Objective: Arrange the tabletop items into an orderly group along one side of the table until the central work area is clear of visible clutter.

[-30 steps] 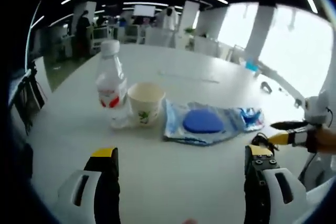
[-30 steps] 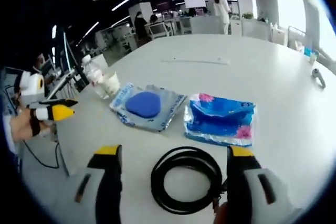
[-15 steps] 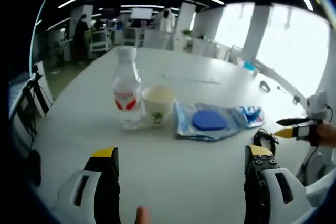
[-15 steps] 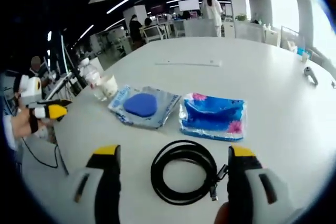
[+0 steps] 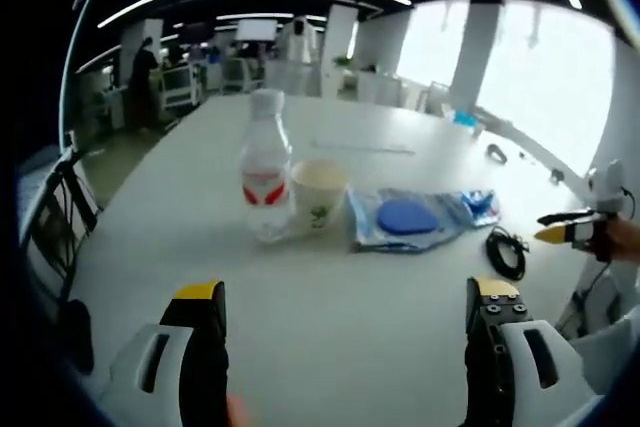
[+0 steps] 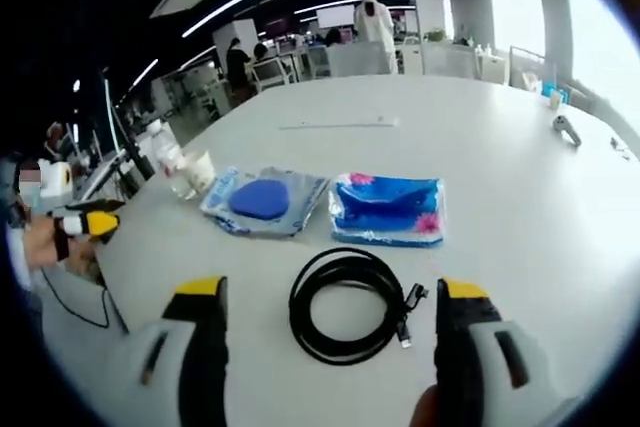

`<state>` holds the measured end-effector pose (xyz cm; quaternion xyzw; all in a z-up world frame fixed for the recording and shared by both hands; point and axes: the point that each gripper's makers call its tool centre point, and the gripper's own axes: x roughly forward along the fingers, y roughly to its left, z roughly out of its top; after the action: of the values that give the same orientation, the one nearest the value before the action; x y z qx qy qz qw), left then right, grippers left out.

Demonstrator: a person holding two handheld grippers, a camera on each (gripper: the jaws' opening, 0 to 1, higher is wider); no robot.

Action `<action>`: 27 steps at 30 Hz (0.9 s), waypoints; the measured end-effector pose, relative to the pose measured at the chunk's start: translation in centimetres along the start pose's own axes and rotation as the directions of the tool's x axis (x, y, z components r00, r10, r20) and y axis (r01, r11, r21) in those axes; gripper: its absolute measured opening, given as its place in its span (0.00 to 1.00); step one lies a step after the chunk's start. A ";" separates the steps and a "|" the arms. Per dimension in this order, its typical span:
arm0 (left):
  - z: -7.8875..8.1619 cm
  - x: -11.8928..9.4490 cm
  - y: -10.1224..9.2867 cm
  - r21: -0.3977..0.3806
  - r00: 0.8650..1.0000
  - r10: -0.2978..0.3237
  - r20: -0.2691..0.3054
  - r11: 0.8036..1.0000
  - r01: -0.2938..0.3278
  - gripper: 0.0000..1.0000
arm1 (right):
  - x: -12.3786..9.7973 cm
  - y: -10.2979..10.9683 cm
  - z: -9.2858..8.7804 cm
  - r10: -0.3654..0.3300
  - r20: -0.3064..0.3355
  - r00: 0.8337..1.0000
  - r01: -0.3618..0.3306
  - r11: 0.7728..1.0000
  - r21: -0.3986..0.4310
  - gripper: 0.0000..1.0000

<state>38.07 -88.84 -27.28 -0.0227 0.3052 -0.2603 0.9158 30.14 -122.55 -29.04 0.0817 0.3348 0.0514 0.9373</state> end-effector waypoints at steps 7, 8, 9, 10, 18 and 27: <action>-1.2 -1.0 0.3 0.019 0.998 -0.051 -0.021 0.998 0.052 0.97 | -1.6 0.5 -1.0 -0.014 0.017 1.000 0.014 1.000 0.009 0.87; -1.5 -1.1 0.5 0.016 0.998 -0.056 -0.024 0.998 0.056 0.97 | -1.9 0.6 -1.3 -0.016 0.019 1.000 0.016 1.000 0.013 0.88; -1.7 -1.2 0.6 0.013 0.998 -0.058 -0.027 0.998 0.058 0.97 | -2.1 0.6 -1.5 -0.017 0.019 1.000 0.017 1.000 0.017 0.88; -1.8 -1.3 0.7 0.012 0.998 -0.060 -0.028 0.998 0.060 0.97 | -2.3 0.6 -1.7 -0.019 0.017 1.000 0.018 1.000 0.023 0.88; -2.5 -2.0 0.7 0.013 0.995 -0.090 -0.038 0.996 0.090 0.97 | -4.0 1.0 -3.7 -0.037 0.005 0.999 0.037 0.999 0.036 0.91; -3.5 -2.0 0.7 0.003 0.992 -0.113 -0.059 0.994 0.114 0.96 | -4.6 1.0 -4.5 -0.048 0.004 0.999 0.048 0.998 0.051 0.91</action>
<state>35.02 -86.87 -29.16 -0.0296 0.3293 -0.3133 0.8902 23.66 -121.69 -29.42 0.0976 0.3355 0.0200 0.9367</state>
